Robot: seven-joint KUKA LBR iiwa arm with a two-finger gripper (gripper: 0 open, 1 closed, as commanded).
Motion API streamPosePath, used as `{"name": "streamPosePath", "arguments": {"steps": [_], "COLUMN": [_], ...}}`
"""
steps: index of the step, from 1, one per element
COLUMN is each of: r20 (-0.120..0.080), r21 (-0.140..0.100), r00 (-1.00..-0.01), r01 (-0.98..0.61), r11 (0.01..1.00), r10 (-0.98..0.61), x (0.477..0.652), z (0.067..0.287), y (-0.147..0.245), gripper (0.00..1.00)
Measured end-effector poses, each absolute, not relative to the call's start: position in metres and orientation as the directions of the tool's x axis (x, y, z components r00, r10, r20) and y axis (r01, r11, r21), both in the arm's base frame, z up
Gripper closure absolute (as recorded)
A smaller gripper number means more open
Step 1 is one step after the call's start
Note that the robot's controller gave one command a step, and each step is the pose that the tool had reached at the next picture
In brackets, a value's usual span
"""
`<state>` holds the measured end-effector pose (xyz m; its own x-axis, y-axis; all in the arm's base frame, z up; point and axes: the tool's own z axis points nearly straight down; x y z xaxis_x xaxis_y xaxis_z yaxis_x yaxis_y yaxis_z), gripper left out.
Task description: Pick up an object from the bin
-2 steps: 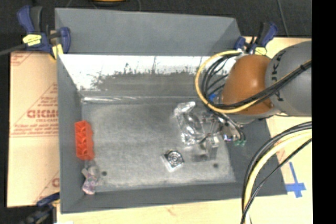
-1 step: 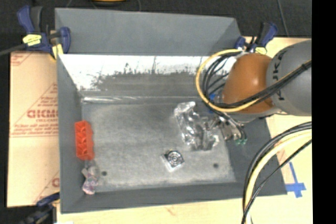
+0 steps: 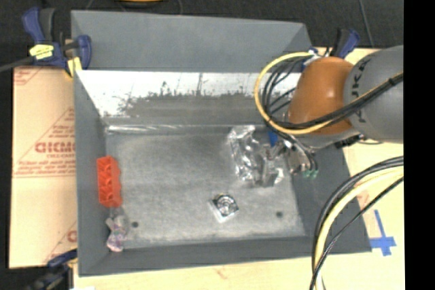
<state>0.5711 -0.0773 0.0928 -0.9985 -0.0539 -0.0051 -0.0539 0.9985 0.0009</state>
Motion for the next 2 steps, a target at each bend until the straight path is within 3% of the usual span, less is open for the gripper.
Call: {"name": "streamPosePath", "arguments": {"steps": [1,2], "r20": [-0.01,0.003], "r21": [-0.003,0.0], "r00": [-0.997,-1.0], "r01": [-0.082,0.014], "r11": [0.997,1.0], "r10": [-0.082,0.014], "x": [0.537,0.507], "z": [0.178,0.123], "y": [-0.068,-0.091], "gripper": [1.0,1.0]}}
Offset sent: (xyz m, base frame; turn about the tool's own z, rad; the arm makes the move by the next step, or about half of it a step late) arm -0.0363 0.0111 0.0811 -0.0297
